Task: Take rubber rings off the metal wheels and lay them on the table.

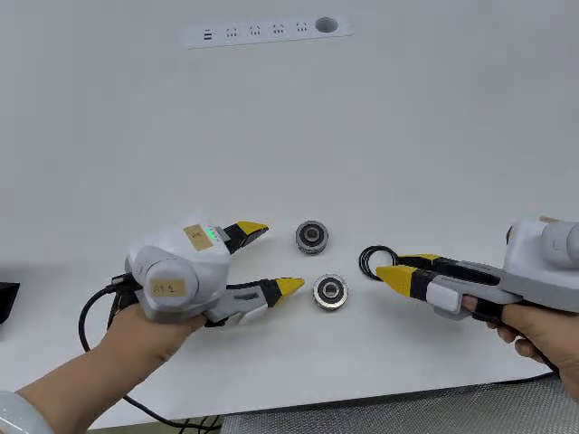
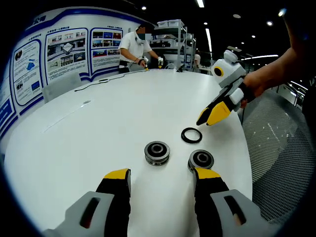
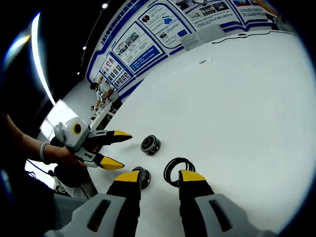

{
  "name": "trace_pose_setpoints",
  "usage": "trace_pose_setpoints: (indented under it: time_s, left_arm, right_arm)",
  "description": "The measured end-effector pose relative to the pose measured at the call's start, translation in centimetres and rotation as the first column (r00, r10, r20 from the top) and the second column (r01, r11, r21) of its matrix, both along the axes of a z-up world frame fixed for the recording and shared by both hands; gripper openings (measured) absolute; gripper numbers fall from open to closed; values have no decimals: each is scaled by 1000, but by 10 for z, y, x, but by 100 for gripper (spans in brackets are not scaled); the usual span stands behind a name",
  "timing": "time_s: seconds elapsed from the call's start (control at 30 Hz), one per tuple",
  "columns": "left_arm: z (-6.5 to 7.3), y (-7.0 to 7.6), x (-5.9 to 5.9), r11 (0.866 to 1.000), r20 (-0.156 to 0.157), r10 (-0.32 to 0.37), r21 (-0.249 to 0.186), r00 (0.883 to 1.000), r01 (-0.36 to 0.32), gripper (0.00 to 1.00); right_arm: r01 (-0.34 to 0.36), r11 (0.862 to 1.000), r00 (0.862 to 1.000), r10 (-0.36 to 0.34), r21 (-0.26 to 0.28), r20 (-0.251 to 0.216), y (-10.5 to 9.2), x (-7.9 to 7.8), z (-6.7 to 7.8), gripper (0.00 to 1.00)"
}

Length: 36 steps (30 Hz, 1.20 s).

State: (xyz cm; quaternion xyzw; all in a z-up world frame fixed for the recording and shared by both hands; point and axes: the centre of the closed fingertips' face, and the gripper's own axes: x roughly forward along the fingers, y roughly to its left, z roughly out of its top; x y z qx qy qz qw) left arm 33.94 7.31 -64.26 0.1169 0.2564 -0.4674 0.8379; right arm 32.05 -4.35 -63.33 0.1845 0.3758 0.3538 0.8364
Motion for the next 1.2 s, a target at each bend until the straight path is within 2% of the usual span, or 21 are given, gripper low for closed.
trace_pose_setpoints:
  time_s: [0.27,0.4,0.53,0.63,0.8,1.0,1.2]
  left_arm:
    - [4,9,-13,1000,-9,12,-13,1000,-12,56]
    - [9,14,-20,1000,-13,19,-22,1000,-20,58]
    - [13,19,-27,999,-16,31,-29,999,-31,60]
    - [17,23,-35,999,-17,39,-36,999,-40,61]
    - [22,28,-46,998,-17,47,-41,999,-47,63]
    - [24,35,-56,996,-17,70,-52,997,-71,67]
    - [25,41,-65,994,-14,87,-63,996,-88,69]
  right_arm:
    - [-66,996,996,70,-59,60,1,-5,0,47]
    - [-110,989,989,119,-99,86,3,-11,-1,57]
    - [-141,982,982,155,-129,104,5,-17,-2,62]
    - [-169,973,973,191,-160,133,8,-22,0,66]
    - [-211,955,959,243,-206,145,11,-33,0,70]
    - [-236,936,945,283,-259,163,11,-42,1,72]
    - [-246,916,930,315,-316,188,11,-49,-1,77]
